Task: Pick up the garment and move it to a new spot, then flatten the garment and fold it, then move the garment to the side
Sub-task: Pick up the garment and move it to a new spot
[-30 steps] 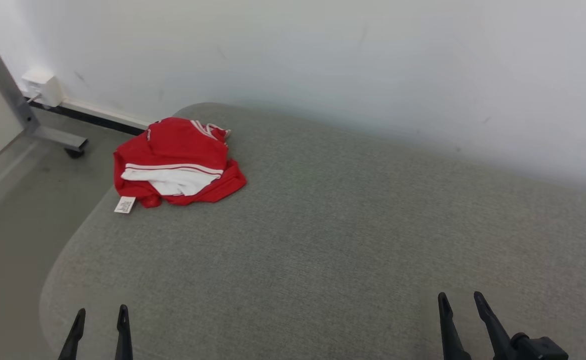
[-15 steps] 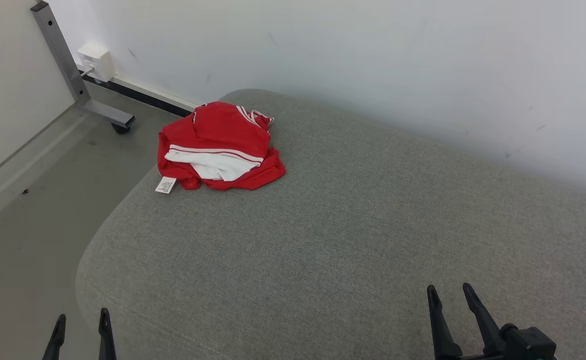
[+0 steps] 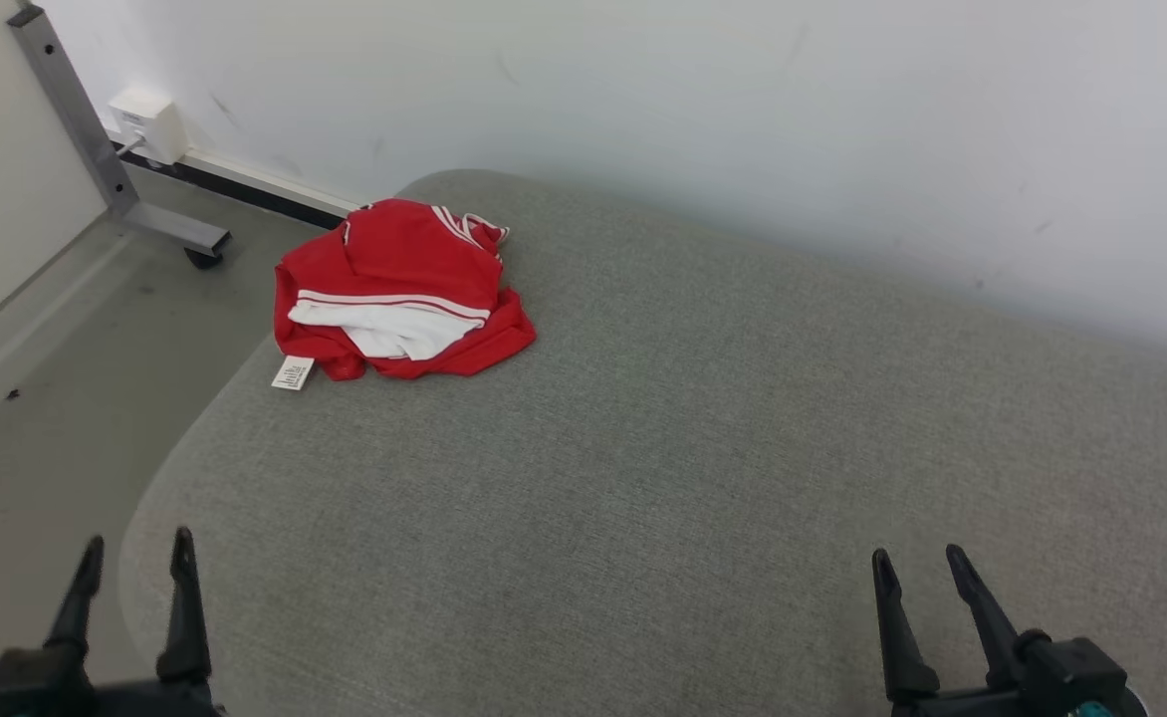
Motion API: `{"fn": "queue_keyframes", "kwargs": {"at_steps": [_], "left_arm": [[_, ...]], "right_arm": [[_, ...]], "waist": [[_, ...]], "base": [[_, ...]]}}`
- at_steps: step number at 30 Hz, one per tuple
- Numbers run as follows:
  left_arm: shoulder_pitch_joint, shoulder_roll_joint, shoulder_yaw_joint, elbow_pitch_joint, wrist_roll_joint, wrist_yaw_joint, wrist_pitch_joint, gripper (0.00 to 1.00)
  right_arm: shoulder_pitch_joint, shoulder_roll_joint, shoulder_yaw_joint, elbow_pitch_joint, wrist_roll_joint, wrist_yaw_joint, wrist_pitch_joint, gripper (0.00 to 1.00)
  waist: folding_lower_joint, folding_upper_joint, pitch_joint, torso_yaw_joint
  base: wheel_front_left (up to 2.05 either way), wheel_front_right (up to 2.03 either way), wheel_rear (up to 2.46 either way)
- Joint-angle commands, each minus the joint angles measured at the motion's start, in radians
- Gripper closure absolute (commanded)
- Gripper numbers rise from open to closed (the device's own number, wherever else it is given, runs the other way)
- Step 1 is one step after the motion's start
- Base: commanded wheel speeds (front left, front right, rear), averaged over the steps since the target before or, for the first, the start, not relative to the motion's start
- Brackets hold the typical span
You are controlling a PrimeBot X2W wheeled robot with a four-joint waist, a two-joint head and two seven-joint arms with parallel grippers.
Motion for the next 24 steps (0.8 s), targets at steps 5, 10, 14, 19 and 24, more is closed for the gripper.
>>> {"fn": "queue_keyframes", "kwargs": {"at_steps": [5, 10, 14, 19, 24], "left_arm": [[-0.190, 0.048, 0.019, 0.036, -0.054, -0.008, -0.002, 0.00], [-0.390, 0.110, 0.056, 0.077, -0.121, -0.012, 0.003, 0.00], [-0.529, 0.176, 0.085, 0.102, -0.163, -0.014, 0.018, 0.00], [-0.637, 0.242, 0.091, 0.147, -0.185, -0.015, 0.040, 0.00], [-0.738, 0.318, 0.093, 0.240, -0.217, -0.014, 0.071, 0.00]], "right_arm": [[-0.055, -0.009, -0.039, -0.033, -0.051, -0.003, 0.007, 0.00], [-0.102, -0.020, -0.080, -0.087, -0.080, -0.003, 0.022, 0.00], [-0.135, -0.030, -0.102, -0.134, -0.098, -0.003, 0.033, 0.00], [-0.147, -0.032, -0.139, -0.188, -0.114, -0.003, 0.039, 0.00], [-0.148, -0.025, -0.179, -0.252, -0.127, -0.003, 0.044, 0.00]], "waist": [[-0.0001, 0.0000, 0.142, -0.129], [-0.0001, 0.0000, 0.253, -0.225], [-0.0001, 0.0000, 0.343, -0.298], [-0.0001, 0.0000, 0.413, -0.354], [-0.0001, 0.0000, 0.472, -0.402]], "base": [[0.00, 0.00, 0.00], [0.00, 0.00, 0.00], [0.00, 0.00, 0.00], [0.00, 0.00, 0.00], [0.00, 0.00, 0.00]]}}
